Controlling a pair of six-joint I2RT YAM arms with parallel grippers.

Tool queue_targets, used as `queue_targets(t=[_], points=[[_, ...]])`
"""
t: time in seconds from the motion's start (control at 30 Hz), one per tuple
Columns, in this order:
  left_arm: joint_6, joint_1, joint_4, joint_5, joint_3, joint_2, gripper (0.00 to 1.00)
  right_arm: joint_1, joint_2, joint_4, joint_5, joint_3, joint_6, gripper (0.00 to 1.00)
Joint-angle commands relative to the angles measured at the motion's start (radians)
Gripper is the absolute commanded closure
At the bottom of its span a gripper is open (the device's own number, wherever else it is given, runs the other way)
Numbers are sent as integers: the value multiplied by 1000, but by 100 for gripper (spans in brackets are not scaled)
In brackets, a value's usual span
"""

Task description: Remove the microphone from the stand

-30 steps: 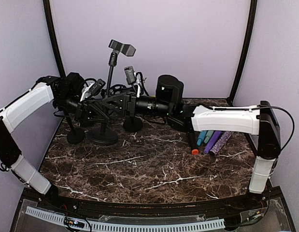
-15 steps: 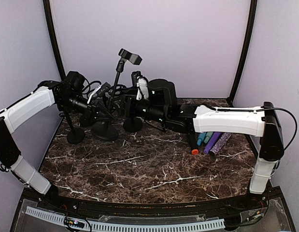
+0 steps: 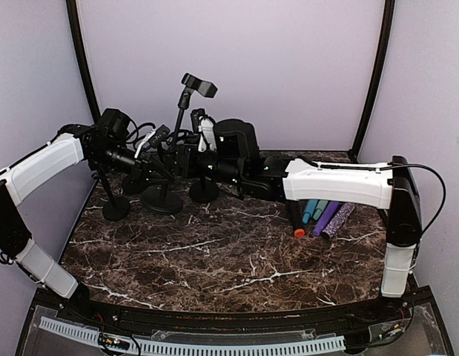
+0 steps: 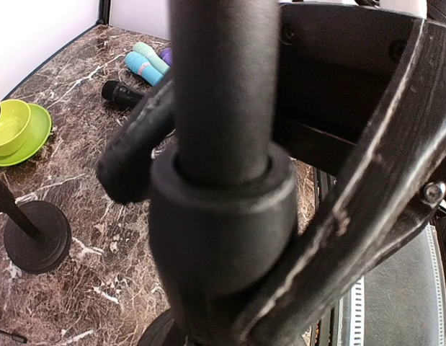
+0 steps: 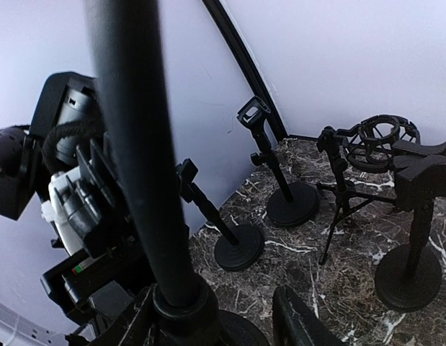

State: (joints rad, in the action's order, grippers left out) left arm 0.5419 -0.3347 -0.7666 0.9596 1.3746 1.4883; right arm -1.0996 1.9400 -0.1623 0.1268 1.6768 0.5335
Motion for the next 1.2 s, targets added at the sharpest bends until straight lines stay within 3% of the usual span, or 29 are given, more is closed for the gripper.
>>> queue_targets(t=[0.0, 0.1, 0.27, 0.47, 0.63, 0.7, 0.9, 0.97, 1.1, 1.17], points=[[2, 3, 35, 38, 14, -62, 100, -8, 9, -2, -17, 39, 0, 53], [-1, 3, 37, 43, 21, -59, 100, -8, 7, 4, -26, 44, -5, 61], [6, 3, 25, 66, 28, -57, 100, -1, -27, -34, -67, 17, -22, 87], [36, 4, -49, 174, 54, -49, 100, 41, -81, -236, -323, -56, 7, 97], [69, 3, -156, 328, 89, -27, 100, 72, -88, -385, -323, -81, 7, 97], [96, 2, -207, 385, 106, -13, 100, 76, -87, -424, -608, -81, 92, 100], [204, 2, -368, 451, 159, 33, 100, 88, -61, -579, -691, -80, 127, 100], [220, 3, -387, 450, 167, 41, 100, 94, -45, -637, -863, -80, 252, 100], [211, 3, -367, 422, 166, 37, 100, 105, -17, -693, -919, -71, 316, 93], [169, 3, -319, 378, 159, 29, 100, 109, -27, -613, -859, -78, 276, 82]])
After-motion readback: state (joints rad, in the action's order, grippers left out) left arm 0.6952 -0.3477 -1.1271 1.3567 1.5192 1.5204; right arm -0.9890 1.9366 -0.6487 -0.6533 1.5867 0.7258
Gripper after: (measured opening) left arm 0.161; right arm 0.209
